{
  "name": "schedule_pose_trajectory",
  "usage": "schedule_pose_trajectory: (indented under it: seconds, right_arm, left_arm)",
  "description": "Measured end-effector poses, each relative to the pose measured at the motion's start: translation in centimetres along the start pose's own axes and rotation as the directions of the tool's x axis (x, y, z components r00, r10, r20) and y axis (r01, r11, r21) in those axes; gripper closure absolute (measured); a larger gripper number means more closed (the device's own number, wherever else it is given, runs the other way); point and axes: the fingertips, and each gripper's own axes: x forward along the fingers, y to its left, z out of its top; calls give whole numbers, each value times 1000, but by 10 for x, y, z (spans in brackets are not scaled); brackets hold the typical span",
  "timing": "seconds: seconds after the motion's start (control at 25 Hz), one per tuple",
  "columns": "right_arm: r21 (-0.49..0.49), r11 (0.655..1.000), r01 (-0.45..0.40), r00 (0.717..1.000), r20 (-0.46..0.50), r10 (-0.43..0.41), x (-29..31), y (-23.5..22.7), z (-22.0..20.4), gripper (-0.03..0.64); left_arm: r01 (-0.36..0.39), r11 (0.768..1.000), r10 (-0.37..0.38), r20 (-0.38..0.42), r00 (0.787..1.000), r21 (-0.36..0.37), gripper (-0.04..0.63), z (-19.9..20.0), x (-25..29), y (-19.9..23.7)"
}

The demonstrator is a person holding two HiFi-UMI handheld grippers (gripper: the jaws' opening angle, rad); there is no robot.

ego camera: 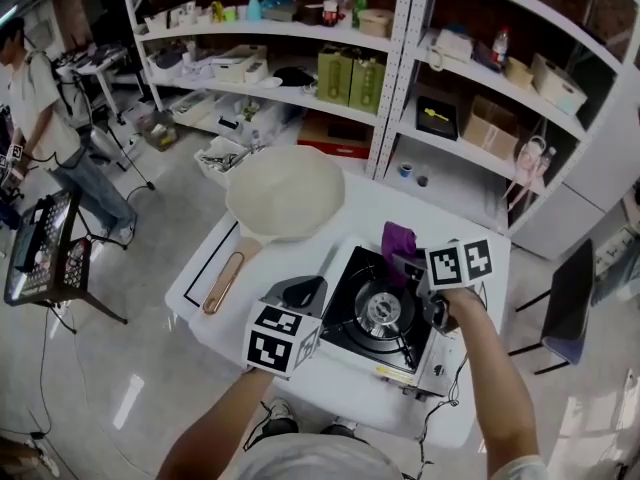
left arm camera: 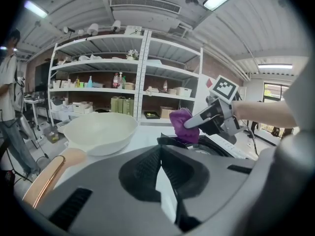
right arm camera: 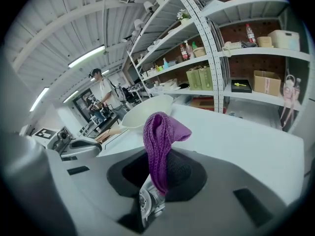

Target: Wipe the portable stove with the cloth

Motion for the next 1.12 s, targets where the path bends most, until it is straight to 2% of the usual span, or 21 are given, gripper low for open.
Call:
schedule_pose_trajectory:
  seconds: [0.48,0.68,0.92,1.12]
  right_arm:
    - [30,997,74,997,-1,-74,-42,-28,-21,549]
    - [7,995,101,994,43,-101,-47,-24,-12,550]
    - [-78,996,49,989,143,-37,-45,19,33,550]
    - [-123,992,-8,984,176,30,-30,59,65,551]
  left_arm:
    - [64,998,-64,-5,998,19,592,3,12,-17]
    - [70,997,-70,-6,998,16,592,0,8,-15]
    - [56,998,-56,7,998,10,592,2,-1,-6]
    - [39,999,-39,14,999,-2,592,1,-14,7]
